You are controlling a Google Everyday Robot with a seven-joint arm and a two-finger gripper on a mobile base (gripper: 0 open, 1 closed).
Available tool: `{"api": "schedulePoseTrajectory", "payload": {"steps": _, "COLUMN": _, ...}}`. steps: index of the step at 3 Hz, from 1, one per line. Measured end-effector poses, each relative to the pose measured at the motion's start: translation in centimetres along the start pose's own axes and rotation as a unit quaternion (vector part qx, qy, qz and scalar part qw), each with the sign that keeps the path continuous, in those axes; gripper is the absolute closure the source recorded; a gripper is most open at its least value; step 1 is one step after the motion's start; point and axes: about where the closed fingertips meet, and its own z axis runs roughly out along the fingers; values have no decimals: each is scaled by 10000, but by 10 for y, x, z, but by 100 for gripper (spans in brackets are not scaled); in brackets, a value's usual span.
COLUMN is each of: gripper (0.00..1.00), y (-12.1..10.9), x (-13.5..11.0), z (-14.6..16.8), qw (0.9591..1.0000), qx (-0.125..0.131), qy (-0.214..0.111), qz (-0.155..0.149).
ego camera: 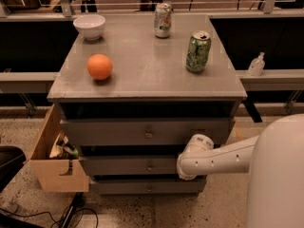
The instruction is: Open middle drawer
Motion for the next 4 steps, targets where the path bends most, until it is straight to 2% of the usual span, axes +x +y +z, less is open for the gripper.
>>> {"api": "schedulePoseTrajectory", "payload": {"steps": 1, "gripper": 36, "y": 0, "x": 0, "z": 0, "qw": 10000, "qx": 0, "qy": 0, "qz": 0}}
{"api": "schedulePoseTrajectory", "payload": {"steps": 2, "gripper": 5, "y": 0, "x": 0, "z": 0, "qw": 10000, "qx": -1, "qy": 0, "qz": 0}}
{"api": "schedulePoseTrajectory", "payload": {"steps": 3, "gripper": 0, "y": 0, "x": 0, "z": 0, "qw": 10000, "qx": -2, "qy": 0, "qz": 0}}
{"api": "schedulePoseTrajectory", "payload": {"steps": 4, "gripper": 0, "y": 0, "x": 0, "z": 0, "qw": 10000, "qx": -2, "qy": 0, "qz": 0}}
